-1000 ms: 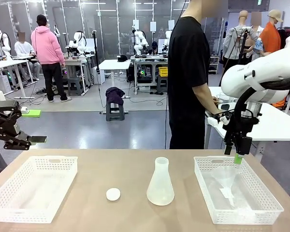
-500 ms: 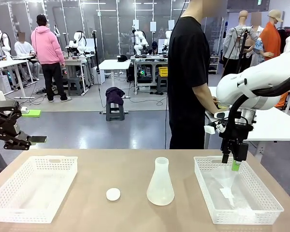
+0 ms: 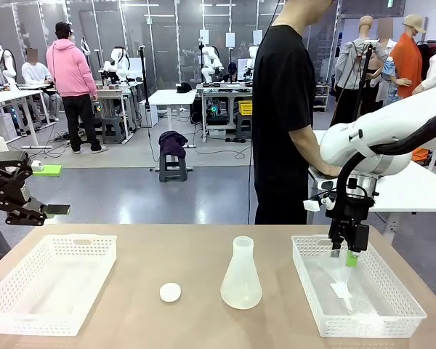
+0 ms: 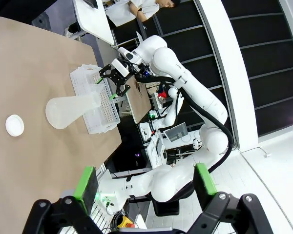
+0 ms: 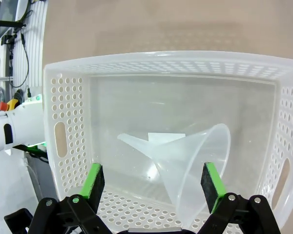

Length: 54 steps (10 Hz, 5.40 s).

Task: Prepare the solutions needed for the experiment.
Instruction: Pick up the Plastic Funnel and insert it into the Big flask.

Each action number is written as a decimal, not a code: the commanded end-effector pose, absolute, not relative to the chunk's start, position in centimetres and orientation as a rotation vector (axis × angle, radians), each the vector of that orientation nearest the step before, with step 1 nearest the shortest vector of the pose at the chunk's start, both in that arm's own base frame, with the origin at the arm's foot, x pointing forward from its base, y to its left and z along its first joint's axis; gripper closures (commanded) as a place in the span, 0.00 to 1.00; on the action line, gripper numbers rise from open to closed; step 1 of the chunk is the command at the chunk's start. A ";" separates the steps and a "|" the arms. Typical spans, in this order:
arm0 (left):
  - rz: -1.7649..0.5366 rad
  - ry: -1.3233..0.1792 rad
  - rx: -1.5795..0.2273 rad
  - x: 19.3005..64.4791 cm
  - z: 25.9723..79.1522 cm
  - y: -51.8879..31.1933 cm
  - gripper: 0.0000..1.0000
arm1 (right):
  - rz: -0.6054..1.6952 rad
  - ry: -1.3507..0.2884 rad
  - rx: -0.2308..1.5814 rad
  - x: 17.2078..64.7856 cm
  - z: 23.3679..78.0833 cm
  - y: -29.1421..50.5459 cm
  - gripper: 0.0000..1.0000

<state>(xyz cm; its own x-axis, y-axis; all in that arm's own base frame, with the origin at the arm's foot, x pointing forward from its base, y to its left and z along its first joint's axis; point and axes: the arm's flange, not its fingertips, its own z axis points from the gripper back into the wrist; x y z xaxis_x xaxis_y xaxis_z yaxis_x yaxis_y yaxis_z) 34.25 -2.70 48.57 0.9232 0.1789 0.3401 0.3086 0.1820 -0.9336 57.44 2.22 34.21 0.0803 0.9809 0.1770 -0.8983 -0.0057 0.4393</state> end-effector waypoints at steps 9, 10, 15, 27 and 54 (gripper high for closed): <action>-0.087 -0.419 -1.423 34.4 48.8 -2.9 0.00 | 1.508 0.251 0.565 57.9 33.6 2.0 0.37; -0.087 -0.419 -1.423 34.4 48.8 -2.9 0.00 | 1.503 0.256 0.565 57.9 33.5 2.0 0.49; -0.087 -0.419 -1.423 34.4 48.8 -2.9 0.00 | 1.489 0.265 0.570 57.7 33.5 2.0 0.91; -0.087 -0.419 -1.423 34.4 48.8 -2.9 0.00 | 1.316 0.030 0.088 52.7 48.3 2.9 1.00; -0.087 -0.419 -1.423 34.4 48.8 -2.9 0.00 | 2.055 -0.710 -0.281 39.8 61.5 20.5 0.96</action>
